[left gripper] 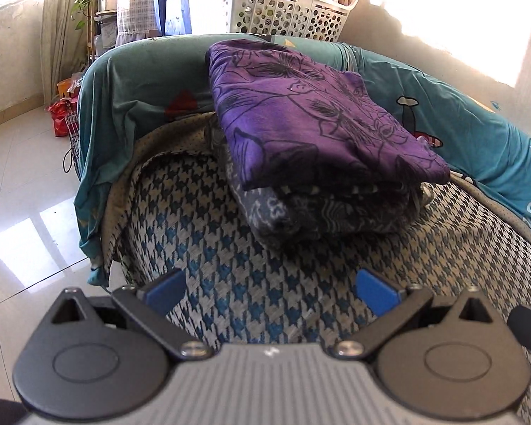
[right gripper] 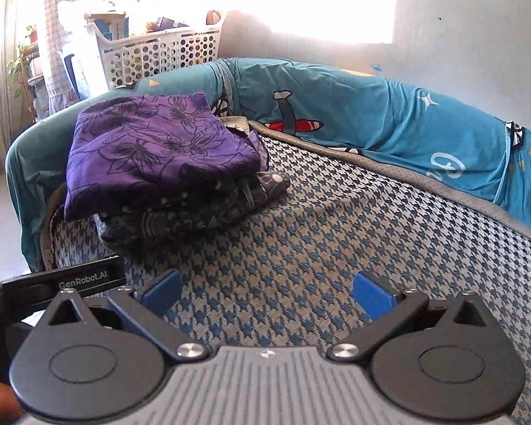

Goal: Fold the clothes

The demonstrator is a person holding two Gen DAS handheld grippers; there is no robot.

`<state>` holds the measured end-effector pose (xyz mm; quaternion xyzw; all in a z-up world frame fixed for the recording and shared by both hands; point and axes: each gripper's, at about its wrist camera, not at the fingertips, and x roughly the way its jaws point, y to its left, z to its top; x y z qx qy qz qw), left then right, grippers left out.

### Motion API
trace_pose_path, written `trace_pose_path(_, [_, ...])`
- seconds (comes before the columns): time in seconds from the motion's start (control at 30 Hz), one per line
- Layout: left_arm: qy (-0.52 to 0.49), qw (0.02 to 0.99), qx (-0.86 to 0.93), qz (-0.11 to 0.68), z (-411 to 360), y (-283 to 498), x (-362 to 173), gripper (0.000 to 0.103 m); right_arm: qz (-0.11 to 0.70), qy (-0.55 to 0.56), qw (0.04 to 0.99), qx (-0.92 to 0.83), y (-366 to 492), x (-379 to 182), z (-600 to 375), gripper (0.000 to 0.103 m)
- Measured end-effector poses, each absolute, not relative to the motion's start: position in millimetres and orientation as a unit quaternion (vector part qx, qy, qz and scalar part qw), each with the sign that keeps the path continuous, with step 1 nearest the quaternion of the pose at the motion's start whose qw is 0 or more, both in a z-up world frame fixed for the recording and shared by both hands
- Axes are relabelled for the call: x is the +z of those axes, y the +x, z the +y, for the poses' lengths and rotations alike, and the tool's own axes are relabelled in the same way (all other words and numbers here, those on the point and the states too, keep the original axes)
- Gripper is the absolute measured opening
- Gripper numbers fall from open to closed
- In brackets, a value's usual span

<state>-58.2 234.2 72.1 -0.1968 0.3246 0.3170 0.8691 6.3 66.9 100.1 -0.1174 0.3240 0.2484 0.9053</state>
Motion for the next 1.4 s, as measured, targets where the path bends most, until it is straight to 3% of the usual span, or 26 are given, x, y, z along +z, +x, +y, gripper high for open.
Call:
trace_pose_path(0.37, [-0.19, 0.849, 0.333, 0.364, 195.4, -78.4, 74.6, 0.103, 0.313, -0.224, 0.884, 0.264, -4.3, 95.2, 57.7, 0.103])
trace_pose_path(0.73, [-0.167, 0.848, 0.338, 0.372, 165.5, -95.3, 83.2, 0.103, 0.38, -0.146, 0.872, 0.271, 12.5, 100.0, 26.3, 0.103])
trace_pose_path(1.4, [-0.148, 0.854, 0.32, 0.382, 121.7, -107.3, 88.7, 0.103, 0.402, -0.16, 0.857, 0.281, 10.2, 95.2, 10.4, 0.103])
